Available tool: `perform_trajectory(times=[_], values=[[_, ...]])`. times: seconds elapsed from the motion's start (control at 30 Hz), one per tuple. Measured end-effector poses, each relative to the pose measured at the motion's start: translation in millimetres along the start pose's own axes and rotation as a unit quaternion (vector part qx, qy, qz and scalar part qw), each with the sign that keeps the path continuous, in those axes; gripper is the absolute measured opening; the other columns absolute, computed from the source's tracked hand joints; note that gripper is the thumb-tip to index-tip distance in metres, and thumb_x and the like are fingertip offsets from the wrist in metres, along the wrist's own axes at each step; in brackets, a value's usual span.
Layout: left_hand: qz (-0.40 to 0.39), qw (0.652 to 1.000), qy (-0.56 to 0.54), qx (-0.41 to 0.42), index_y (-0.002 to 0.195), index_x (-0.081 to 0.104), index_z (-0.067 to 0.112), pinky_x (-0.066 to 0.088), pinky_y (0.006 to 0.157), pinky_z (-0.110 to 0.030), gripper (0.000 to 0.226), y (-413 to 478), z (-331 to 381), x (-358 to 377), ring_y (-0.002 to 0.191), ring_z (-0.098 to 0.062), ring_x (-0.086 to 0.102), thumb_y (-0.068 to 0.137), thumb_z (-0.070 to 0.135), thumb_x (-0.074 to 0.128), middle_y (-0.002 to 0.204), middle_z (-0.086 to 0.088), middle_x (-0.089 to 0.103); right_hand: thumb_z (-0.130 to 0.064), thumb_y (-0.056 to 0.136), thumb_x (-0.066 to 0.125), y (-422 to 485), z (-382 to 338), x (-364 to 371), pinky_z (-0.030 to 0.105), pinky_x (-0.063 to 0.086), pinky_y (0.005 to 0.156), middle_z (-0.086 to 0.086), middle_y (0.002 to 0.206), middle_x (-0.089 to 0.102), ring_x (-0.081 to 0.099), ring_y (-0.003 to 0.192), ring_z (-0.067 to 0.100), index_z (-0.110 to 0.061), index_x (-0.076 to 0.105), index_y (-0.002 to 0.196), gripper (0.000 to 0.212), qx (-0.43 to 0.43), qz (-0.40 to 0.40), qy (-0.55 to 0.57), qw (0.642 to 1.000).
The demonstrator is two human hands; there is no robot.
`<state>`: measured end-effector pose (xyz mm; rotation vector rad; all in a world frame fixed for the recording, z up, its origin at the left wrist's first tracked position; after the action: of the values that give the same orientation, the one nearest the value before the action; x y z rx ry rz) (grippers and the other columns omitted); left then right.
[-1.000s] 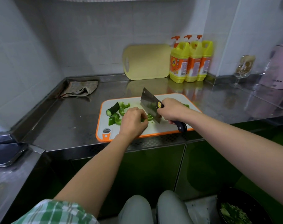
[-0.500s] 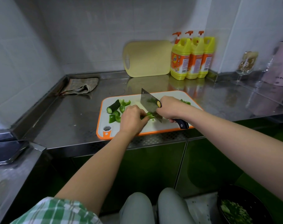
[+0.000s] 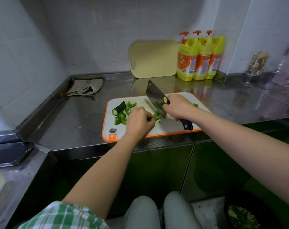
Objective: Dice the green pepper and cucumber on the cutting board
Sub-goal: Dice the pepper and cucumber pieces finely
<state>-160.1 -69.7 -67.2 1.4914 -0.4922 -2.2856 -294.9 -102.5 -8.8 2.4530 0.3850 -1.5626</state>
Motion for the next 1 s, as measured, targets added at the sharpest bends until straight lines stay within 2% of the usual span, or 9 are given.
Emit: perform_trajectory(times=[0.13,0.4,0.6,0.77,0.83,0.93,1.0], values=[[0.004,1.000,-0.002,-0.001,0.092,0.079,0.017,0.037,0.070,-0.028,0.016,0,0,0,0.092,-0.024,0.053,0.084,0.027,0.068,0.085,-0.003,0.060,-0.013,0.095,0.042,-6,-1,5,0.024,0.041,0.044,0.017,0.068,0.059,0.055,0.048,0.025,-0.003,0.049,0.083,0.017,0.008,-0.057,-0.034,0.998],[-0.005,1.000,-0.009,0.002,0.098,0.078,0.019,0.039,0.072,-0.031,0.018,-1,-1,1,0.094,-0.026,0.053,0.086,0.027,0.068,0.089,-0.007,0.064,-0.014,0.093,0.046,1,-4,20,0.025,0.044,0.046,0.009,0.060,0.056,0.056,0.041,0.022,-0.011,0.044,0.071,0.023,0.000,-0.009,-0.044,0.999],[-0.010,1.000,0.000,0.010,0.100,0.077,0.017,0.041,0.073,-0.032,0.020,-2,1,1,0.093,-0.026,0.054,0.087,0.026,0.065,0.092,-0.007,0.066,-0.016,0.093,0.044,3,1,13,0.029,0.046,0.050,0.010,0.067,0.058,0.059,0.047,0.025,-0.009,0.050,0.080,0.017,-0.003,0.028,0.014,0.999],[-0.011,1.000,-0.012,0.001,0.092,0.079,0.017,0.042,0.070,-0.030,0.017,-1,-1,2,0.087,-0.025,0.059,0.086,0.025,0.066,0.087,-0.005,0.071,-0.010,0.090,0.043,-5,-4,-2,0.024,0.039,0.045,0.015,0.067,0.059,0.054,0.047,0.025,-0.008,0.047,0.078,0.013,-0.012,-0.031,0.001,0.999],[-0.010,1.000,-0.017,-0.005,0.090,0.080,0.017,0.047,0.071,-0.032,0.016,-1,-1,1,0.085,-0.025,0.061,0.085,0.025,0.066,0.086,-0.005,0.073,-0.010,0.090,0.042,-7,-6,0,0.023,0.039,0.044,0.014,0.064,0.057,0.053,0.046,0.024,-0.006,0.048,0.081,0.012,-0.007,-0.053,-0.018,0.998],[-0.010,1.000,-0.021,-0.006,0.089,0.080,0.017,0.051,0.073,-0.037,0.015,-1,-1,1,0.084,-0.026,0.062,0.084,0.024,0.067,0.085,-0.005,0.073,-0.011,0.093,0.043,-6,-5,8,0.021,0.037,0.040,0.013,0.060,0.053,0.051,0.041,0.023,-0.005,0.047,0.080,0.014,0.001,-0.061,-0.029,0.998],[-0.009,1.000,-0.021,-0.007,0.089,0.080,0.017,0.050,0.073,-0.035,0.015,0,-1,1,0.084,-0.025,0.061,0.084,0.024,0.067,0.085,-0.005,0.073,-0.011,0.094,0.045,-4,-6,11,0.022,0.038,0.039,0.013,0.060,0.052,0.050,0.040,0.023,-0.004,0.048,0.081,0.015,0.004,-0.056,-0.031,0.998]])
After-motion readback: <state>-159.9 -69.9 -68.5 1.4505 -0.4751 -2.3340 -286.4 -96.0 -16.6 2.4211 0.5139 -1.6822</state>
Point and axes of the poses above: each hand's wrist, its own y-axis towards the middle knuckle, its own x-axis out of the palm, z = x × y, the point moved 5 cm from there along y, towards the middle knuckle
